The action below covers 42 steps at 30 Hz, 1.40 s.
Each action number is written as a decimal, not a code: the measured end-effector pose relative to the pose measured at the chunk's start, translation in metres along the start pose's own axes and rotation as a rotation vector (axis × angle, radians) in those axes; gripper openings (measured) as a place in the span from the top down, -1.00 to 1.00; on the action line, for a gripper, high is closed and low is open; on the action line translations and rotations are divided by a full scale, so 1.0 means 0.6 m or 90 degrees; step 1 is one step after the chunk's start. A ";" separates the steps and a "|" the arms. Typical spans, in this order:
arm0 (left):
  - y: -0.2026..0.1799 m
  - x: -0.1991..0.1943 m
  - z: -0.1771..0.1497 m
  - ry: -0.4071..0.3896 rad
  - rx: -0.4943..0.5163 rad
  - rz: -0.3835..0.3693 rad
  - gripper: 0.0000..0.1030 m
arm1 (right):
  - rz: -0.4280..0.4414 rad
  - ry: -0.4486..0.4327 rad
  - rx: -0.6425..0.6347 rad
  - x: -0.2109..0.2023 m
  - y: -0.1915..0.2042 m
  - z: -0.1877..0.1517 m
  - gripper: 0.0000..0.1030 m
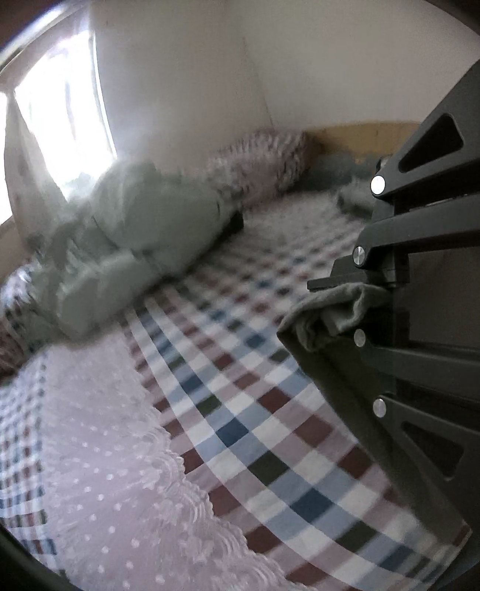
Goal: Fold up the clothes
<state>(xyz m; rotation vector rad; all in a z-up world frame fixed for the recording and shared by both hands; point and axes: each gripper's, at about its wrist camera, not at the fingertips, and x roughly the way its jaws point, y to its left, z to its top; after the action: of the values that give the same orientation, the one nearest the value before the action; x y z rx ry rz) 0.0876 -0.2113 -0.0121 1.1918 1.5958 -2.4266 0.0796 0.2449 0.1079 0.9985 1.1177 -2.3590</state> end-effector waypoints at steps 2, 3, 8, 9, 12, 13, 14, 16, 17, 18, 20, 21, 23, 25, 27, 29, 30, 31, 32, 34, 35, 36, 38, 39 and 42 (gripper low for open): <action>0.012 0.042 0.014 0.013 -0.011 0.036 0.93 | 0.033 0.025 0.000 0.046 -0.007 0.007 0.94; 0.019 0.062 0.020 0.018 -0.017 0.051 0.93 | 0.054 0.040 0.001 0.074 -0.011 0.012 0.93; 0.056 0.135 0.034 0.050 -0.032 0.089 0.92 | 0.137 0.104 0.026 0.180 -0.022 0.009 0.93; 0.060 0.142 0.035 0.055 -0.029 0.088 0.91 | 0.153 0.114 0.038 0.196 -0.026 0.005 0.93; 0.067 0.146 0.038 0.066 -0.016 0.064 0.88 | 0.182 0.126 0.095 0.230 -0.047 -0.006 0.62; 0.067 0.145 0.042 0.070 -0.008 0.051 0.82 | 0.177 0.125 0.115 0.236 -0.056 -0.011 0.34; 0.068 0.143 0.043 0.072 -0.003 0.041 0.79 | 0.166 0.123 0.139 0.240 -0.066 -0.018 0.10; 0.069 0.137 0.045 0.073 0.010 0.015 0.66 | 0.140 0.119 0.178 0.242 -0.080 -0.030 0.01; 0.067 0.132 0.045 0.072 0.018 0.002 0.64 | 0.111 0.116 0.197 0.239 -0.087 -0.037 -0.03; 0.063 0.126 0.045 0.069 0.030 -0.007 0.60 | 0.082 0.114 0.217 0.237 -0.094 -0.044 -0.04; 0.055 0.115 0.042 0.065 0.052 -0.020 0.56 | 0.026 0.108 0.256 0.229 -0.107 -0.058 -0.06; 0.049 0.108 0.041 0.061 0.063 -0.026 0.51 | 0.010 0.101 0.275 0.221 -0.110 -0.064 -0.07; 0.034 0.092 0.038 0.044 0.084 -0.031 0.33 | -0.001 0.080 0.302 0.199 -0.107 -0.071 -0.08; 0.018 0.073 0.036 0.017 0.103 -0.030 -0.25 | -0.007 0.057 0.328 0.176 -0.102 -0.079 -0.10; 0.010 0.045 0.039 -0.032 0.116 -0.035 -0.43 | 0.002 0.029 0.348 0.154 -0.088 -0.080 -0.17; 0.004 0.024 0.045 -0.053 0.113 -0.048 -0.53 | 0.010 0.003 0.367 0.132 -0.077 -0.078 -0.25; 0.004 0.014 0.046 -0.058 0.110 -0.051 -0.53 | 0.020 -0.011 0.380 0.116 -0.070 -0.080 -0.27; 0.004 0.008 0.044 -0.061 0.112 -0.047 -0.53 | 0.033 -0.022 0.395 0.105 -0.060 -0.080 -0.29; 0.004 0.002 0.042 -0.063 0.115 -0.042 -0.53 | 0.049 -0.034 0.414 0.097 -0.052 -0.077 -0.31; 0.006 -0.005 0.027 -0.062 0.139 -0.021 -0.53 | 0.077 -0.053 0.449 0.083 -0.031 -0.072 -0.31; 0.009 -0.010 0.018 -0.062 0.152 -0.012 -0.53 | 0.090 -0.063 0.466 0.076 -0.019 -0.070 -0.32; 0.013 -0.013 0.006 -0.062 0.169 0.000 -0.53 | 0.102 -0.070 0.481 0.072 -0.007 -0.068 -0.32; 0.019 -0.020 -0.019 -0.061 0.202 0.024 -0.53 | 0.120 -0.079 0.500 0.068 0.016 -0.068 -0.32; 0.024 -0.024 -0.034 -0.063 0.221 0.036 -0.53 | 0.124 -0.083 0.499 0.067 0.028 -0.069 -0.32; 0.042 -0.045 -0.082 -0.085 0.274 0.065 -0.53 | 0.134 -0.093 0.494 0.064 0.064 -0.071 -0.32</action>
<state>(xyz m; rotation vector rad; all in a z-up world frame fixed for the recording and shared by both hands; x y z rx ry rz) 0.1454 -0.1953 -0.0258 1.0860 0.9811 -2.7954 0.0940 0.2535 0.0409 1.0679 -0.0007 -2.6569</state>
